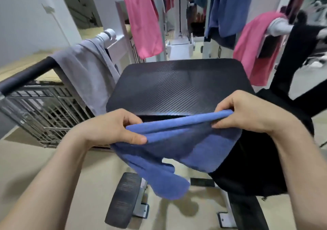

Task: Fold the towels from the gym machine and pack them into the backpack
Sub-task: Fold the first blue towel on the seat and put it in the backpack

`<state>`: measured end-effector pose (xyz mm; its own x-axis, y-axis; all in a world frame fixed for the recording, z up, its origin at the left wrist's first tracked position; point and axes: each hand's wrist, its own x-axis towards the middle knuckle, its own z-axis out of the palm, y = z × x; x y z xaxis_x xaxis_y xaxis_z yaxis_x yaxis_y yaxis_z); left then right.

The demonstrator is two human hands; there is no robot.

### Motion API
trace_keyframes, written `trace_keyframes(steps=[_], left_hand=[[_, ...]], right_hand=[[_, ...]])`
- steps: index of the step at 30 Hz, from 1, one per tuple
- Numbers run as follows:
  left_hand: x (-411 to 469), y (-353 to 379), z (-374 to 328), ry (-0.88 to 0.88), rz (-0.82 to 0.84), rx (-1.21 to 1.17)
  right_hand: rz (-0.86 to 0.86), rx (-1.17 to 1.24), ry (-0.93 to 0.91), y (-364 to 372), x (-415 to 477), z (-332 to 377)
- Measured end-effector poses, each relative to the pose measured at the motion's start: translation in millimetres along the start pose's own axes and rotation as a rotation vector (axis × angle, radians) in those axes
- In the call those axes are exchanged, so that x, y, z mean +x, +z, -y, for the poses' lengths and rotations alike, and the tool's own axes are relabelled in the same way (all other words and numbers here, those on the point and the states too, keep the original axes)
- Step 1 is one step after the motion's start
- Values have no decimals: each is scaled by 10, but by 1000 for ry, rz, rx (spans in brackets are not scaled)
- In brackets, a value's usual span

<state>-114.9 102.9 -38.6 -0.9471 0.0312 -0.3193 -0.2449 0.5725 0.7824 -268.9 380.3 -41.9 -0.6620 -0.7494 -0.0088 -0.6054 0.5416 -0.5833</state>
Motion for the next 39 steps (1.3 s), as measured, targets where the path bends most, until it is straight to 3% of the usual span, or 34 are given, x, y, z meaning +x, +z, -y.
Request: trace_keyframes(steps=[2, 4, 6, 10, 15, 18, 26, 34, 36, 39], left_hand=[[-38, -37, 122, -92, 92, 159], [-69, -69, 322, -177, 41, 295], [-77, -77, 521, -149, -147, 317], [-130, -95, 796, 26, -830, -14], [76, -404, 801, 42, -1194, 41], [287, -601, 638, 34, -1321, 170], [1185, -1216, 411, -82, -1338, 413], [2005, -1625, 302, -368, -1339, 499], [2121, -1521, 145, -376, -1263, 544], [2266, -1046, -210, -100, -910, 622]], right_hand=[[-100, 18, 77, 16, -126, -139], [-188, 30, 146, 41, -256, -233], [-262, 44, 198, 48, -373, -295], [-432, -1, 290, -91, -479, -367], [-661, -102, 369, -409, -208, -447], [-767, -166, 375, -550, 149, -480], [-740, -331, 331, -745, 1209, -914], [-614, -337, 447, -782, 2099, -1319], [-582, -323, 490, -759, 2168, -1341], [-624, -377, 433, -722, 2197, -1325]])
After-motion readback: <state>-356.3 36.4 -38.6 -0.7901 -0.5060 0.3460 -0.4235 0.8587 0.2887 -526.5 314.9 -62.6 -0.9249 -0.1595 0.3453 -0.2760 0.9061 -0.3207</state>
